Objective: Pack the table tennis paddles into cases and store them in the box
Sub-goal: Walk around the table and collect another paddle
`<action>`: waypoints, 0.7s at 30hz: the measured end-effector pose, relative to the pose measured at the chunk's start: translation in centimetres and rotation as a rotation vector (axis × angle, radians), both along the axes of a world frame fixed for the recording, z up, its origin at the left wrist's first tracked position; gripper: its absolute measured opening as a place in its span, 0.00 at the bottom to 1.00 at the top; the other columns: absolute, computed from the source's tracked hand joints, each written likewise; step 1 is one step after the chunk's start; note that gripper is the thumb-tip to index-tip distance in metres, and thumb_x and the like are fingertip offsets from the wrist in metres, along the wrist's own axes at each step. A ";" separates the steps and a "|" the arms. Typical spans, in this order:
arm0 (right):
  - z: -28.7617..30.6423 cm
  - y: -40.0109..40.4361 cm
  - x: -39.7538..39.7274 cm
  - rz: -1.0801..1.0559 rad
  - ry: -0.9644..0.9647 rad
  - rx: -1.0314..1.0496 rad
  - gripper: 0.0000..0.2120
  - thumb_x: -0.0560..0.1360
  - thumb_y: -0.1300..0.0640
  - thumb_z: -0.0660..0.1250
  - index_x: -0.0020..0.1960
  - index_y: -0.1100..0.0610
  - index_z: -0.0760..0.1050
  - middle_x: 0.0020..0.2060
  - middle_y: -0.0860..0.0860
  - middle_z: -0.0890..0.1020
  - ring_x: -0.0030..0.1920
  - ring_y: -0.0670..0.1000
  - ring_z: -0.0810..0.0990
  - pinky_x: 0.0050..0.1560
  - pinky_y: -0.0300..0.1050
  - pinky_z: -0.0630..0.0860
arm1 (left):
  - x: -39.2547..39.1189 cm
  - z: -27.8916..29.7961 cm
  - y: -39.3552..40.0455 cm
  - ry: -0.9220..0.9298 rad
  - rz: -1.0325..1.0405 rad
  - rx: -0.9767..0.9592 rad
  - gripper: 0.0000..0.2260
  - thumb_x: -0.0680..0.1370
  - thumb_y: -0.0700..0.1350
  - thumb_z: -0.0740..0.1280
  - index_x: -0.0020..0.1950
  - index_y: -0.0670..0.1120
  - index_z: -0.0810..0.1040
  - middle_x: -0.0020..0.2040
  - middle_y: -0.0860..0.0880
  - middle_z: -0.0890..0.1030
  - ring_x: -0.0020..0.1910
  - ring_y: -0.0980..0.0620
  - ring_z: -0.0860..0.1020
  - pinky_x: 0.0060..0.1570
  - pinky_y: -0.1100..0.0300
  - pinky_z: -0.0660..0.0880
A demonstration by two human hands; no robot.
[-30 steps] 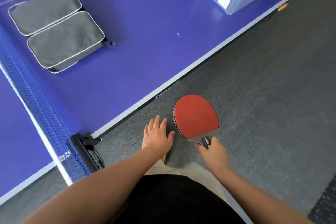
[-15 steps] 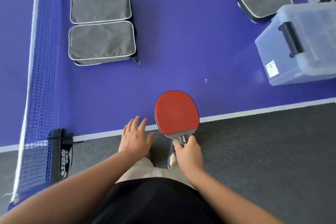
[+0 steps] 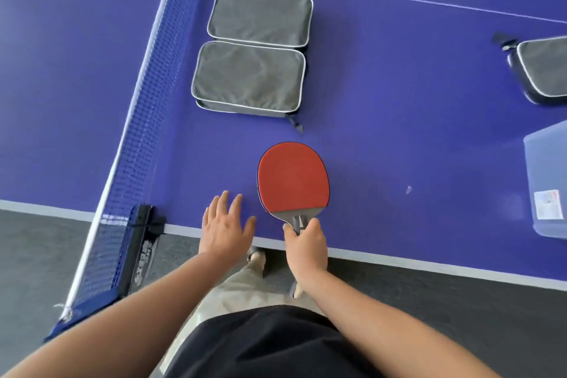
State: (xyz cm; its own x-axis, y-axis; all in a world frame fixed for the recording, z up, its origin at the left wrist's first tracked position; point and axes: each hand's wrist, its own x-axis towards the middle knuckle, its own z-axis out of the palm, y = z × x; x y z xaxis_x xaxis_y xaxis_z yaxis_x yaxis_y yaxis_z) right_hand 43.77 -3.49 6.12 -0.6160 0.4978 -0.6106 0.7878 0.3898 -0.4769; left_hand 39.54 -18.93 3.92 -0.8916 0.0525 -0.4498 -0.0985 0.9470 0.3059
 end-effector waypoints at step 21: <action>-3.5 -7.5 -8.0 -0.091 -0.056 0.159 0.22 0.74 0.46 0.71 0.57 0.61 0.68 0.53 0.55 0.76 0.53 0.58 0.78 0.49 0.53 0.78 | -8.3 -1.5 -6.9 -0.005 -0.057 0.028 0.29 0.81 0.58 0.58 0.78 0.48 0.59 0.80 0.43 0.55 0.79 0.43 0.50 0.78 0.48 0.48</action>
